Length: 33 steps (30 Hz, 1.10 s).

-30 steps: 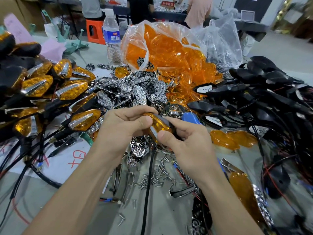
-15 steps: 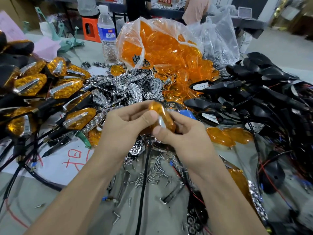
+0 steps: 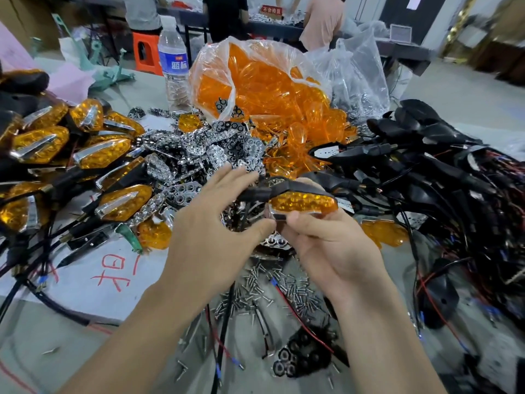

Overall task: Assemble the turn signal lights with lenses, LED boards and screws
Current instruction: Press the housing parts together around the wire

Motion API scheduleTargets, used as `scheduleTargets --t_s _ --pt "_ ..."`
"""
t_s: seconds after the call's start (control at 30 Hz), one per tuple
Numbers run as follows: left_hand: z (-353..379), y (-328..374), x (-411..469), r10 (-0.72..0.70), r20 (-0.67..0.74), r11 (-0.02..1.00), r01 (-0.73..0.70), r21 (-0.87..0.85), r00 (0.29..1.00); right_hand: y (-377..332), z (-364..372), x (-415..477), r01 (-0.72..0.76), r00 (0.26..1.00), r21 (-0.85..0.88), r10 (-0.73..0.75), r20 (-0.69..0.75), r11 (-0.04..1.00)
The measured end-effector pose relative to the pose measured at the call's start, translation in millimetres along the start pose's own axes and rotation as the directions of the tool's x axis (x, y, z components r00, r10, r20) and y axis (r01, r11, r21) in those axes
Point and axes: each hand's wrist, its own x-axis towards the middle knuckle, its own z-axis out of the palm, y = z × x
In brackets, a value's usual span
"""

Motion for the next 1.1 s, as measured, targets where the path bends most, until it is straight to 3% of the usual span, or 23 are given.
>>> scheduleTargets --t_s 0.07,0.17,0.23,0.3,0.37,0.43,0.53,0.63,0.8,0.97,1.1 --pt "0.9 2.4 -3.1 0.147 -0.141 0.987 -0.137 0.081 0.979 2.2 0.4 0.6 0.030 1.000 0.035 -0.030 0.001 0.999" --pt "6.7 5.3 -7.3 0.389 -0.336 0.920 -0.341 0.194 0.858 6.9 3.3 1.7 0.107 0.992 0.015 -0.106 -0.069 0.994" --pt "10.3 4.7 -7.2 0.310 -0.307 0.949 -0.275 0.153 0.900 8.9 5.8 2.3 0.140 0.981 -0.015 -0.141 -0.130 0.990" --pt "10.5 5.7 -5.9 0.050 -0.171 0.997 -0.041 0.057 0.984 10.8 9.0 1.0 0.128 0.980 -0.015 -0.129 -0.153 0.992" --pt "8.3 3.2 -3.0 -0.118 -0.020 0.991 0.116 -0.069 0.993 12.2 11.5 -1.0 0.108 0.980 0.003 -0.106 -0.167 0.994" --pt "8.8 2.3 1.3 -0.138 0.095 0.961 0.157 -0.226 0.986 14.8 13.6 -1.6 0.073 0.985 0.010 -0.071 -0.156 0.997" --pt "12.9 0.1 5.3 -0.224 0.241 0.771 0.323 -0.549 0.944 24.3 16.4 -0.7 0.032 0.986 -0.098 -0.048 -0.157 0.995" --pt "13.9 -6.2 9.8 -0.343 0.320 0.586 0.467 -0.662 0.883 30.8 18.5 -0.6 0.031 0.982 -0.278 -0.081 -0.172 0.960" --pt "11.6 -9.1 12.8 -0.348 0.475 0.392 0.586 -0.710 0.808 32.0 18.9 -1.4 0.083 0.987 -0.405 -0.130 -0.090 0.910" --pt "14.9 -11.2 12.4 -0.324 0.492 0.406 0.589 -0.699 0.808 33.1 16.1 0.3 0.082 0.991 -0.448 -0.123 -0.062 0.890" --pt "15.0 -15.6 12.7 -0.264 0.444 0.467 0.516 -0.718 0.856 28.7 10.7 0.2 0.067 0.996 -0.487 -0.085 -0.014 0.871"
